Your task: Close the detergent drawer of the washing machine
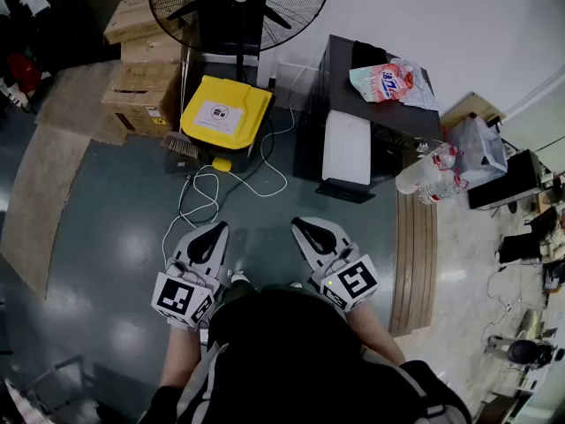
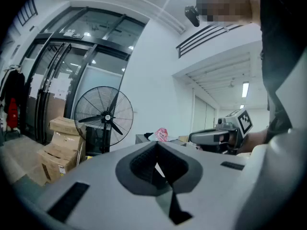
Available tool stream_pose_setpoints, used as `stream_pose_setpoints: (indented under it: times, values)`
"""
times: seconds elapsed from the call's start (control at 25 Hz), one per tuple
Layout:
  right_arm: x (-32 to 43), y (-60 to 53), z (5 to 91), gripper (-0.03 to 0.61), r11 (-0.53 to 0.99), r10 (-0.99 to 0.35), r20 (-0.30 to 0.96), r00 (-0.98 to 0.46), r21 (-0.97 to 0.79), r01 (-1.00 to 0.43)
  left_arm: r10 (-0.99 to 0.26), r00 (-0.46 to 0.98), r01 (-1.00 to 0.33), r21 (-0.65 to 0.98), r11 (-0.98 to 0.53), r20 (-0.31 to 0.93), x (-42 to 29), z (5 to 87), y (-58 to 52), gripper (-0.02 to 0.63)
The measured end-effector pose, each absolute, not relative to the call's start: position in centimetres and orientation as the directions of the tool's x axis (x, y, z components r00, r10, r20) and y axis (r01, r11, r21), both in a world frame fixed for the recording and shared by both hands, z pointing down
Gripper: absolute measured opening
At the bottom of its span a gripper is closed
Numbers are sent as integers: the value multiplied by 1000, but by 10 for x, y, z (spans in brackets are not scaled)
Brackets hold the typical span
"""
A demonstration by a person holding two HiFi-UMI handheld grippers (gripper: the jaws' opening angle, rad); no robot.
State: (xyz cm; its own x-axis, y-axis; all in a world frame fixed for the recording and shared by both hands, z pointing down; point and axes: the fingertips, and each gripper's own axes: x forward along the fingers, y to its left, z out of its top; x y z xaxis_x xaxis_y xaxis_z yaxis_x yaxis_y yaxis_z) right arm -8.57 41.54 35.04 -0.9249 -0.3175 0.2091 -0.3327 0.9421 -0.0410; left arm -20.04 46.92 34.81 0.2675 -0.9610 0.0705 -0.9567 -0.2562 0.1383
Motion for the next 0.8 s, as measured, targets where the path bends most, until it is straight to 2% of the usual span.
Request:
stream_pose_setpoints:
  times: [0.36,0.8]
  values:
    - [-134,430,365,25,939,-317,243,-917,-53,-339,-955,279,-956,128,-265,101,-246,375,478,9]
    - [-148,376,386,26,928,-328,266,-906,-90,-362,-946,274,-956,159,-248,172,-262,404,437,9]
